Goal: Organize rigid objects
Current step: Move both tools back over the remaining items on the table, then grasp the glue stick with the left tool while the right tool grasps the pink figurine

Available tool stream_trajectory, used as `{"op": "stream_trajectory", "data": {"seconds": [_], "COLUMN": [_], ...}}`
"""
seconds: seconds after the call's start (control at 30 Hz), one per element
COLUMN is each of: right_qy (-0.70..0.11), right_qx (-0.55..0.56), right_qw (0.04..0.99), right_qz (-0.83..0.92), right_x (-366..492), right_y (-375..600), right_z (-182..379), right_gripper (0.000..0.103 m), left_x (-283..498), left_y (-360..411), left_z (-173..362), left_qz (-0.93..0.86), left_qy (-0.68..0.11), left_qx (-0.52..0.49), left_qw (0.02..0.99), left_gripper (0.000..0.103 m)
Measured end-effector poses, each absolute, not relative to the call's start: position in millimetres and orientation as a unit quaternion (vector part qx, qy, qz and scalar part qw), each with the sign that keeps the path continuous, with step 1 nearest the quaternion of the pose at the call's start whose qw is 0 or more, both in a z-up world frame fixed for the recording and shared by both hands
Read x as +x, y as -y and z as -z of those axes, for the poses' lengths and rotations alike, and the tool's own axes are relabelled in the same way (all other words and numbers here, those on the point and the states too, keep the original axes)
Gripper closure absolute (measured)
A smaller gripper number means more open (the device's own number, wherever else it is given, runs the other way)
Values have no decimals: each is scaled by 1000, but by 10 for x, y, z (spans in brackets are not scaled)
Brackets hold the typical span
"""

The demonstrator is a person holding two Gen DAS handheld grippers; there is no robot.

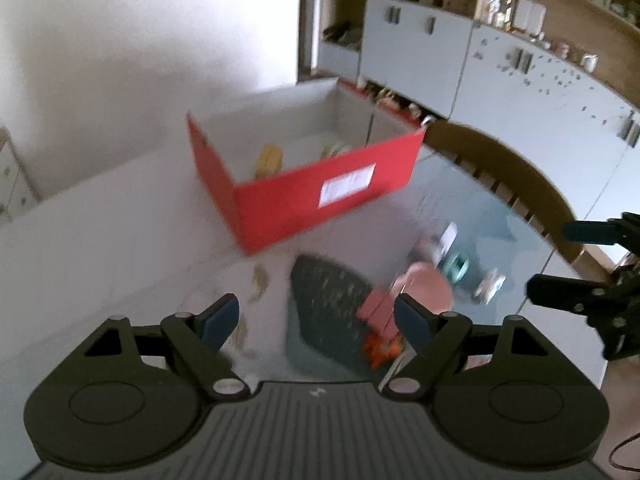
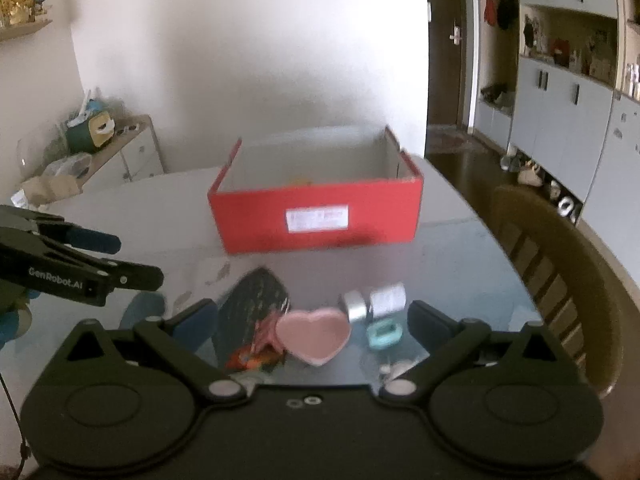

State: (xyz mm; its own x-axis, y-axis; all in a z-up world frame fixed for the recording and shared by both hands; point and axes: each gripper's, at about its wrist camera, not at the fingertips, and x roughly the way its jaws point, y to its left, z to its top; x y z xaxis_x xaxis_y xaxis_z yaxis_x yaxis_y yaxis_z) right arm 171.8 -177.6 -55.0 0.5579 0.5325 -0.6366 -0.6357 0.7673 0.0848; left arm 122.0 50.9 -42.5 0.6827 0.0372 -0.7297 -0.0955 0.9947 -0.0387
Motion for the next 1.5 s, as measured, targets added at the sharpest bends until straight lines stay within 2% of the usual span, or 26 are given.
{"op": "stream_trajectory", "data": {"seconds": [0.53, 1.17, 1.23, 1.3, 1.43, 1.5], "right_qy": [-402, -430, -432, -434, -433, -434], "right_qx": [-107, -143, -142, -140, -141, -141], "right_qw": [848, 825, 823, 821, 819, 817], "right_qz": [-327, -338, -342, -343, -350, -352], "right_x": [1508, 1638, 1657, 1674, 1697, 1709], "right_y": [1779, 1703, 1702, 1701, 1689, 1686], "right_z": [1304, 1661, 1672, 1680, 1684, 1691], "right_gripper": [2, 8, 9, 11, 12, 14], "left_x": [830, 755, 751, 751, 753, 749], "left_y": [-702, -663, -657, -650, -637, -640], "left_z": [1253, 1601, 1604, 1609, 1620, 1623], "left_qz": [-113, -146, -145, -144, -143, -143], "left_qy": [-461, -479, -478, -477, -479, -477], "left_qx": [-93, -106, -109, -110, -112, -118], "left_qw": [875, 859, 860, 860, 859, 859], "left_gripper": [18, 19, 22, 31, 41, 49]}}
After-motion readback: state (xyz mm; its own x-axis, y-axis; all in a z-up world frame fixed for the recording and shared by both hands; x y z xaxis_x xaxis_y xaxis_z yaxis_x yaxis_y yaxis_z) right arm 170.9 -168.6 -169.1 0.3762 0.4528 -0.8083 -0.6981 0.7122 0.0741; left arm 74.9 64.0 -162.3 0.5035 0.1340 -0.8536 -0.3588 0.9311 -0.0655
